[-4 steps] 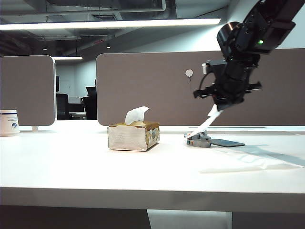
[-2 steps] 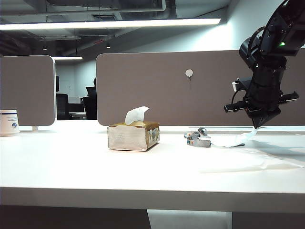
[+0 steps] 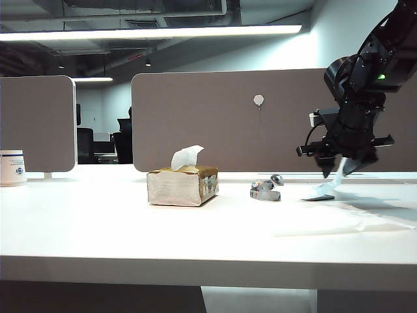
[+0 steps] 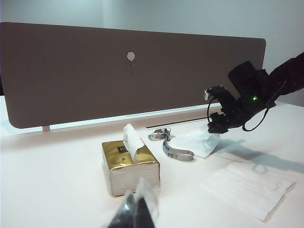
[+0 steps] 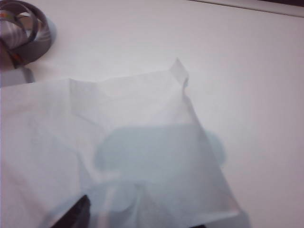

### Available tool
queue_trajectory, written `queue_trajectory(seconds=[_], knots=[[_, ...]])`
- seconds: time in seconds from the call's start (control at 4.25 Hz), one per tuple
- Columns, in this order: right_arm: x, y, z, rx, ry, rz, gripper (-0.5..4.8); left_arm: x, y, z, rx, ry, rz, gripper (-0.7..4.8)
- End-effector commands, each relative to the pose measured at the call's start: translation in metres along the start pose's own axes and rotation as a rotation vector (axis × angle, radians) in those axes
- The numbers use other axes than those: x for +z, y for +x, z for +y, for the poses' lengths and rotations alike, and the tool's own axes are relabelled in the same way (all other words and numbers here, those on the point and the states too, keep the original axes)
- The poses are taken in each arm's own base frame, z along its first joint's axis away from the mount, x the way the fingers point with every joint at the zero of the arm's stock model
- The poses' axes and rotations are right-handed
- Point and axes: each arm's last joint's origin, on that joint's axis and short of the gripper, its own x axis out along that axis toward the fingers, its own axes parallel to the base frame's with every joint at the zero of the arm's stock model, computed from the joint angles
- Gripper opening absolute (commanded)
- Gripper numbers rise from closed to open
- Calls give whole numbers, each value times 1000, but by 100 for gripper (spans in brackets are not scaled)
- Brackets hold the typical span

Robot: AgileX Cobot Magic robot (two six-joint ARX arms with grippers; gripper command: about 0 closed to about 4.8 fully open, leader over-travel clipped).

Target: Pull out a tissue from the tissue box and use it to cover the ID card on the tabletop.

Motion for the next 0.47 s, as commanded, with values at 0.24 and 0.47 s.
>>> queue_trajectory(seconds=[0.24, 0.47], knots=[[4, -3, -3, -117, 6, -27, 479, 2, 0, 0, -1, 3, -10, -5], [4, -3, -4, -125, 9, -30, 479, 2, 0, 0, -1, 3, -10, -5]])
